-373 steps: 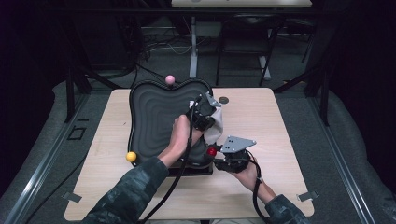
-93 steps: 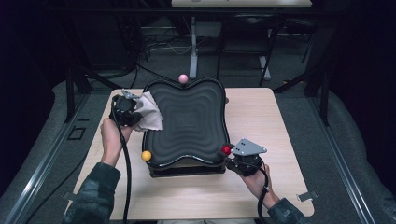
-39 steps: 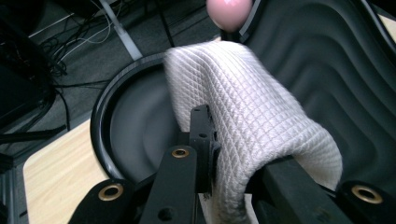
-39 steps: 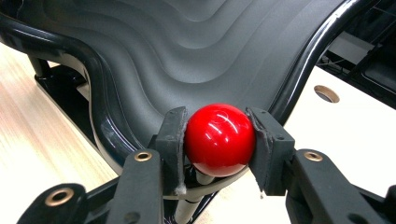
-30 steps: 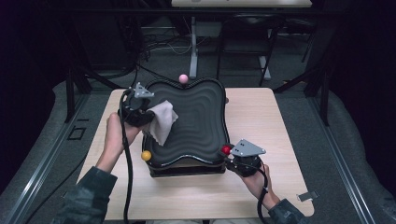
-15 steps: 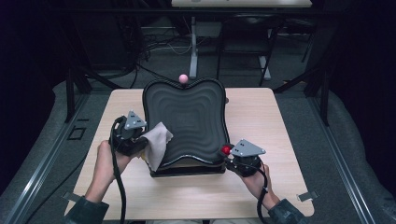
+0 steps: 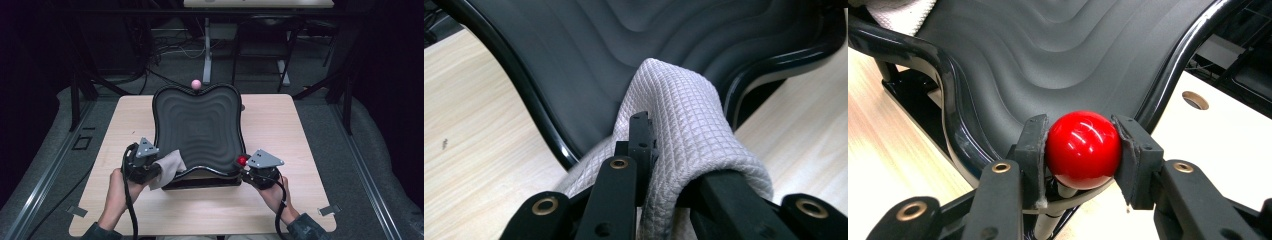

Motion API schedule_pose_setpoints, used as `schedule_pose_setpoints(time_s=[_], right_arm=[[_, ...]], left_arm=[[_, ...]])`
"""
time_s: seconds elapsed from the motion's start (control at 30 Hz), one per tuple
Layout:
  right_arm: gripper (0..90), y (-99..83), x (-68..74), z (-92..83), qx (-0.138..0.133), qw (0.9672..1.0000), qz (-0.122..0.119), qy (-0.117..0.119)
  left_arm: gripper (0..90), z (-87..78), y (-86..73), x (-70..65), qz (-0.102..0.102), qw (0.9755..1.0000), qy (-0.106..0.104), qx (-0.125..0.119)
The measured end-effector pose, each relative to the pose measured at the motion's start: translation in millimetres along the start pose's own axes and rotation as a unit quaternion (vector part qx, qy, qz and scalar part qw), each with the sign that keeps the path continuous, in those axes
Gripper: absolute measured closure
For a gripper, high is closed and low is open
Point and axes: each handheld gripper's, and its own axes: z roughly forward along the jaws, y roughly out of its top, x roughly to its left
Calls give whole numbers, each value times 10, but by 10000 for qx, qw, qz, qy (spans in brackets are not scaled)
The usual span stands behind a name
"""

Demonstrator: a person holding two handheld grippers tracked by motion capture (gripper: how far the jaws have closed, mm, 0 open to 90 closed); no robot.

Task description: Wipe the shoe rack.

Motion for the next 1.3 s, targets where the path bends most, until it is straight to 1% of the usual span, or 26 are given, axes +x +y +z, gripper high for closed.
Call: schedule_pose_setpoints(time_s=[0.07,0.1,0.17,0.2,0.23,0.27,0.3,0.33,0.37,0.4,0.5,0.57,0.7,0.73,0.77,0.83,0.9,0.97,1.0,1.07,1.13,1.17,1.23,1.3], right_arm=[[597,0,2,0,0,10000,4,-4],[597,1,1,0,4,10000,1,-4],[597,3,0,-2,19,10000,-6,-8],[597,5,-1,-2,30,10000,-7,-11],[597,8,3,0,33,10000,-7,-70],[598,13,5,1,51,10000,8,-64],[598,20,5,1,74,10000,-2,-18],[598,20,14,6,44,10000,4,-36],[599,27,26,1,101,9999,-21,-62],[599,33,41,2,131,9998,-31,-168],[599,40,55,13,100,9999,-16,-136],[598,41,51,16,95,9999,-21,-115],[598,42,54,16,93,9999,-15,-128],[598,43,57,17,93,9999,1,-122],[598,46,59,13,135,9998,-7,-151],[598,52,64,19,139,9997,12,-202],[598,56,61,28,123,9998,16,-160],[598,58,58,38,106,9998,17,-140],[598,62,56,34,158,9998,15,-147],[598,65,53,43,145,9998,31,-146],[598,69,51,47,163,9997,28,-167],[598,70,50,50,164,9997,35,-172],[598,71,50,54,157,9997,46,-179],[597,72,50,54,159,9997,49,-182]], left_arm=[[851,-13,-35,-45,36,10000,-44,45],[852,-12,-60,-71,81,9999,-74,118],[854,-5,-140,-114,154,9996,2,231],[855,-5,-168,-114,134,9996,16,238],[858,-13,-196,-100,117,9997,30,212],[859,-24,-212,-81,58,9998,35,166],[860,-28,-211,-74,77,9998,82,172],[861,-25,-203,-67,106,9996,182,175],[861,-17,-199,-59,126,9995,232,174],[861,-9,-192,-44,119,9995,232,186],[861,10,-177,5,51,9997,178,164],[861,0,-174,20,41,9997,132,210],[861,-21,-196,43,12,9996,146,230],[862,-22,-202,49,27,9995,178,252],[862,-20,-210,52,49,9993,263,264],[862,-18,-213,70,62,9990,314,298],[862,-15,-211,89,45,9990,342,295],[861,-15,-208,95,72,9984,443,342],[861,-22,-209,107,106,9980,484,389],[859,-25,-225,133,76,9973,599,418],[857,-28,-246,171,68,9953,828,501],[857,-28,-260,198,43,9946,916,495],[857,-41,-281,249,-103,9942,972,451],[857,-62,-279,238,-142,9948,939,379]])
